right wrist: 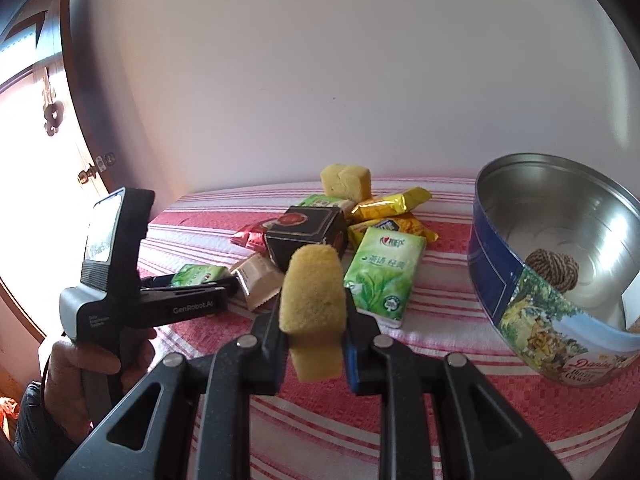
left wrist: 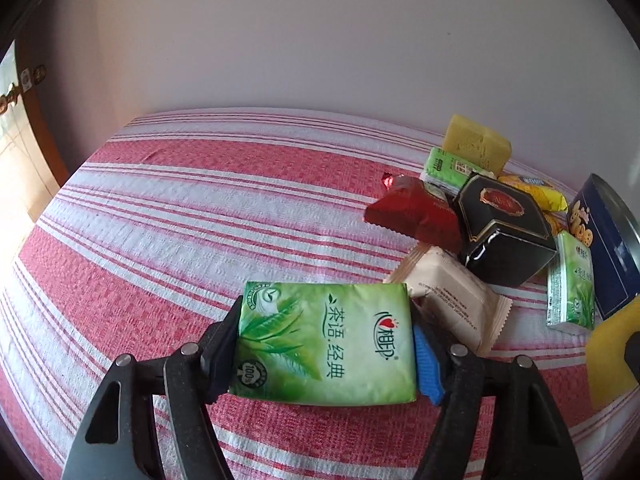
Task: Organize objects
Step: 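Lift and carry the sponge and tissue pack over the metal tin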
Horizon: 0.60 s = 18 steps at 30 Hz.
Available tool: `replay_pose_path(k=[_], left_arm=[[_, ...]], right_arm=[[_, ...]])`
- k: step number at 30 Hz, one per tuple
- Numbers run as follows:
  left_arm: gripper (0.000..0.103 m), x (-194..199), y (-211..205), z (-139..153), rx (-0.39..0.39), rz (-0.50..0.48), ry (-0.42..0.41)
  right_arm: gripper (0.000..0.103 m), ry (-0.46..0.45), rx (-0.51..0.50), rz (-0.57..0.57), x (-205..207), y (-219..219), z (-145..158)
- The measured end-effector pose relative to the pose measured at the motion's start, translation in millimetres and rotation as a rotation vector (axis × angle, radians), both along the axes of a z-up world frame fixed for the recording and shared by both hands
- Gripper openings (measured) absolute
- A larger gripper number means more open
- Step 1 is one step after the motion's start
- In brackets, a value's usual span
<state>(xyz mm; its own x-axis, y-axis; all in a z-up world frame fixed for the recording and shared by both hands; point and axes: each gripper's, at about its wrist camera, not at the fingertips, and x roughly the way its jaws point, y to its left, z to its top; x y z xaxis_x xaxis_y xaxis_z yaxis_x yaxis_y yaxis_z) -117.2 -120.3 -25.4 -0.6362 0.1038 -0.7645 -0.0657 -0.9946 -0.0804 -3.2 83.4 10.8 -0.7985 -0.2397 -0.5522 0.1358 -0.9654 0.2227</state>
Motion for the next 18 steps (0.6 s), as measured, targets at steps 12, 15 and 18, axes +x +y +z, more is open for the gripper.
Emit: replay_pose_path(k=[12,15,18], left_arm=[[0.073,45,-18,39,0.097,0.201,0.295],[0.073,61,-2,45,0.073,0.182,0.336],[0.073,70,11,49,0.050,0.154,0.355]], right_arm=[[0.022,0.128,0.079,-0.062,14,9,19],[0.022,0.169,0.099,-0.101,19,23,24],[0.022,0.171,0.086,-0.131,23,45,25]])
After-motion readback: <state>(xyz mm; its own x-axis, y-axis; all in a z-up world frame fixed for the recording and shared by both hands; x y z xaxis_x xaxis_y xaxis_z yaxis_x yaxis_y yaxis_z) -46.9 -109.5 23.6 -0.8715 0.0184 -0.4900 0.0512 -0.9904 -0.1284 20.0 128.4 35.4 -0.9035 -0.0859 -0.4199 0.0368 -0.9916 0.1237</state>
